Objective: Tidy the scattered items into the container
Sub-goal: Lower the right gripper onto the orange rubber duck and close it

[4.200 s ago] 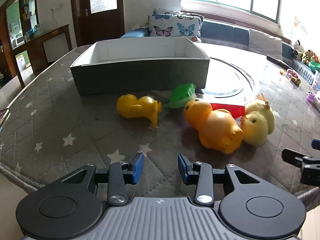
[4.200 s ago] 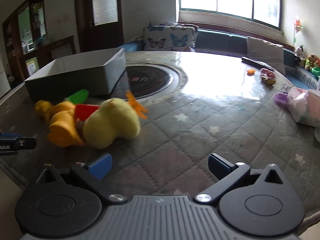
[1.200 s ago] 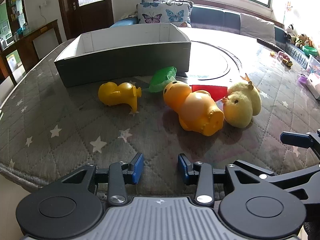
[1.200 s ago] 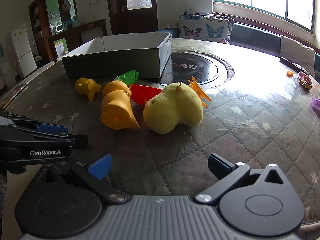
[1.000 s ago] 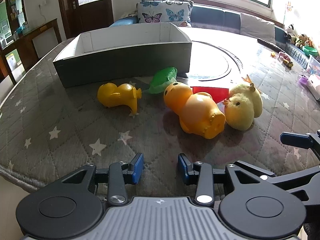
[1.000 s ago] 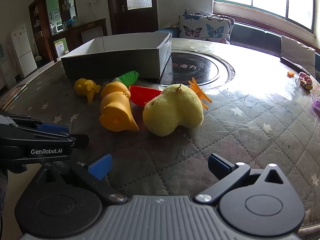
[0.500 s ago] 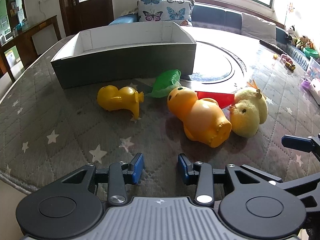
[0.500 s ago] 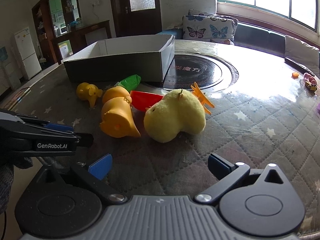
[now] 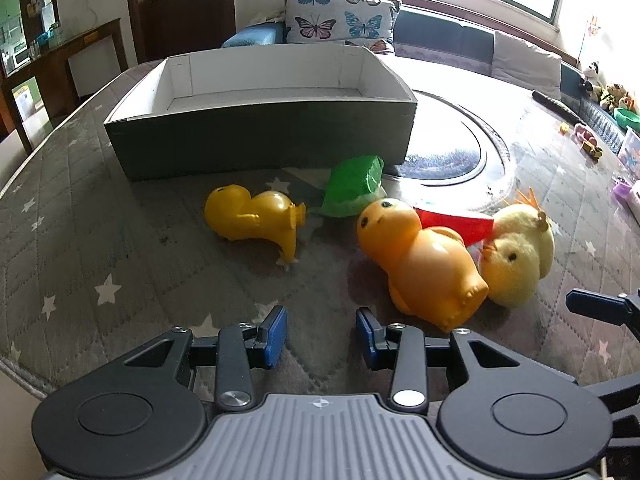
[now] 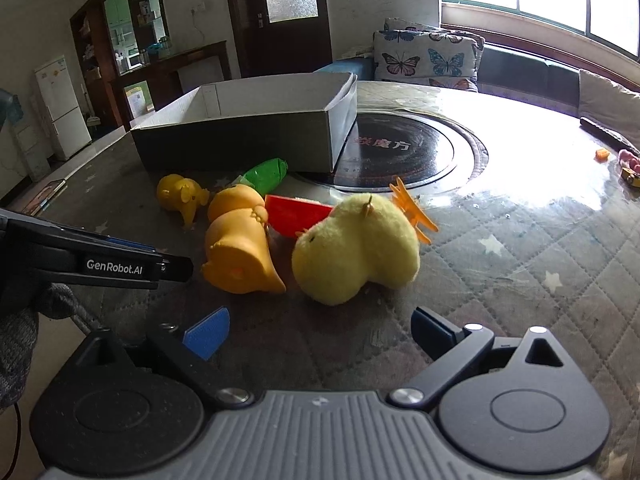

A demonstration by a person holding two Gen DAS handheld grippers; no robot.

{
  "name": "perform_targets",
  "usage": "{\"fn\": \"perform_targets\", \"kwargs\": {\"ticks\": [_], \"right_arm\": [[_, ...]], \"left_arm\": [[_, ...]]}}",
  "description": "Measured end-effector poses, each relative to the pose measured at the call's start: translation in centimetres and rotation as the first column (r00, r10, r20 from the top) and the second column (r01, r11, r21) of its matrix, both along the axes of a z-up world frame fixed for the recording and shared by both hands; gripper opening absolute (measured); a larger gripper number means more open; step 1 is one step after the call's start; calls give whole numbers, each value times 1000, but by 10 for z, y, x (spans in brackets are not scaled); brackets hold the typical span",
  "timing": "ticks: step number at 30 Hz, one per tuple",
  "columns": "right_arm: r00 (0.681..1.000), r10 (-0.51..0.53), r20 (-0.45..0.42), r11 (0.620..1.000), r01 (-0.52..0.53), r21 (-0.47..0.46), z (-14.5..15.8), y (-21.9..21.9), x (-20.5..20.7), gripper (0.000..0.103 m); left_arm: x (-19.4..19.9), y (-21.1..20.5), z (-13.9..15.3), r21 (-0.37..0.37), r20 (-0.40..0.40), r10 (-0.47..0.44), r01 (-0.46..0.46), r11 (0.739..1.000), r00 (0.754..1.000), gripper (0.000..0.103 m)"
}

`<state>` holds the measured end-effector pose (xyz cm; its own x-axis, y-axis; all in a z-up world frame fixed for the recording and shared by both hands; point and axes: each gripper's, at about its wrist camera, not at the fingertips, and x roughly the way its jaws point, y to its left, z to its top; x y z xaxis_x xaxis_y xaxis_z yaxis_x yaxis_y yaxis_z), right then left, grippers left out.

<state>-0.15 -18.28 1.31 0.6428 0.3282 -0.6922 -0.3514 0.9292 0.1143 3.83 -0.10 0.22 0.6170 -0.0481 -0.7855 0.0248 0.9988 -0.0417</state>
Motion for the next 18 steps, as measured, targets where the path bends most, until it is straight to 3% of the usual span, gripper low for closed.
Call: {"fn": "perform_targets", "kwargs": {"ticks": [11, 18], "right_arm": [[992, 114, 53, 992, -116, 43, 24, 16, 1, 92], [983, 173, 55, 984, -175, 40, 28, 36, 9, 85]], "left_arm": [[13, 12, 19, -51, 19, 12, -11, 999, 1000, 41], [23, 15, 32, -121, 39, -19, 24, 992, 999, 41]]}}
